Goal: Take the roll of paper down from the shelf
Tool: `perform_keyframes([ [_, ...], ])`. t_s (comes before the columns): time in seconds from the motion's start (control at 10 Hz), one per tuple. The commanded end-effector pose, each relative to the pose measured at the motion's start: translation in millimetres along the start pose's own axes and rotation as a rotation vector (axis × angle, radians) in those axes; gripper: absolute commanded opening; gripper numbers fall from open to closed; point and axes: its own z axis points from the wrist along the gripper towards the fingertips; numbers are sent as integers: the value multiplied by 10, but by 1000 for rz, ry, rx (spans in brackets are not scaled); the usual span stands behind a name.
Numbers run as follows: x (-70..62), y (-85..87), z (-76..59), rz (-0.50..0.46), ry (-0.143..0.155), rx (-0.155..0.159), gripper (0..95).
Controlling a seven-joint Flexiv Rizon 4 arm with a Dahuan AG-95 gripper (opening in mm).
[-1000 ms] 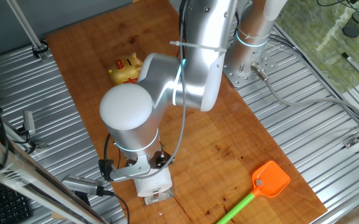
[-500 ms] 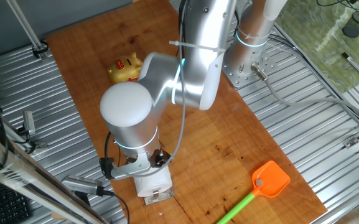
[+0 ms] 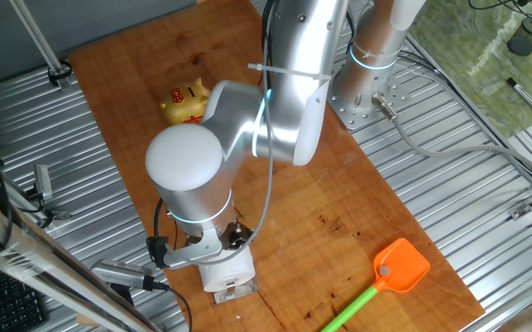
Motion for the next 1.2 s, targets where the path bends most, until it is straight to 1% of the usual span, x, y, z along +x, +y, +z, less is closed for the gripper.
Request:
perform_keyframes([
  [0.1,-22,5,7,3,4,-2,950],
  [0.4,-51,12,32,2,6,-1,950],
  [0.8,-26,40,64,2,5,4,950],
  [1.2,-21,30,87,-5,11,12,950],
])
